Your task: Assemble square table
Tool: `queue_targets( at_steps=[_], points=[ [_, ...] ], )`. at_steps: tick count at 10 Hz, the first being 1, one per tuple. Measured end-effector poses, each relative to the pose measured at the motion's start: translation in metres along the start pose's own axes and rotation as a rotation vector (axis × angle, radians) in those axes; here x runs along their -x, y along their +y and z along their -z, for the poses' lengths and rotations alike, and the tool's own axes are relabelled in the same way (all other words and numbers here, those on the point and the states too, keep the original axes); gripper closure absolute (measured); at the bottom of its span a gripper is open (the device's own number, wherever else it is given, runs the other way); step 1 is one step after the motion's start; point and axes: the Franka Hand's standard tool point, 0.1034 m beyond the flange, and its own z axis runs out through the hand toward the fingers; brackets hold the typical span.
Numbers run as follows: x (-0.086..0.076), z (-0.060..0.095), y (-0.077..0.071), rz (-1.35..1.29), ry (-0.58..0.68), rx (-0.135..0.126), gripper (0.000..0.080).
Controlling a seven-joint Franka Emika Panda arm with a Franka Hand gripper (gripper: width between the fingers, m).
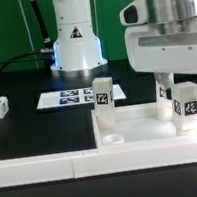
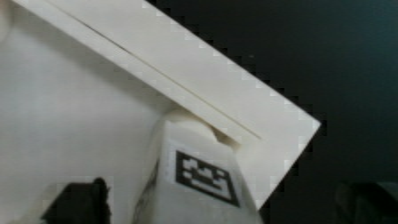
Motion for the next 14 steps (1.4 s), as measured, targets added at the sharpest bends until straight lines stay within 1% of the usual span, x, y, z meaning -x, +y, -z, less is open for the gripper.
queue_targets(
  at_steps=[4,5,7,8,9,10,11,12,13,14],
  points=[
    [-0.004,0.000,0.003,0.273,0.003,0.003,0.0151],
    [-0.009,0.001,0.005,0.468,0.011,0.011,0.0151],
    [-0.011,0.002,0.001,0.698,0.041,0.015,0.0151],
    [-0.012,0.002,0.001,0.744,0.048,0.013,0.0151],
    [-0.012,0.002,0.001,0.726,0.047,0.012,0.0178],
    [-0.012,0.002,0.001,0.708,0.047,0.011,0.0178],
    [-0.012,0.002,0.001,0.704,0.047,0.011,0.0353],
    [-0.013,0.002,0.002,0.663,0.048,0.011,0.0507],
    [-0.014,0.002,0.003,0.552,0.048,0.009,0.0506],
    [-0.015,0.002,0.003,0.496,0.048,0.008,0.0506]
  ],
)
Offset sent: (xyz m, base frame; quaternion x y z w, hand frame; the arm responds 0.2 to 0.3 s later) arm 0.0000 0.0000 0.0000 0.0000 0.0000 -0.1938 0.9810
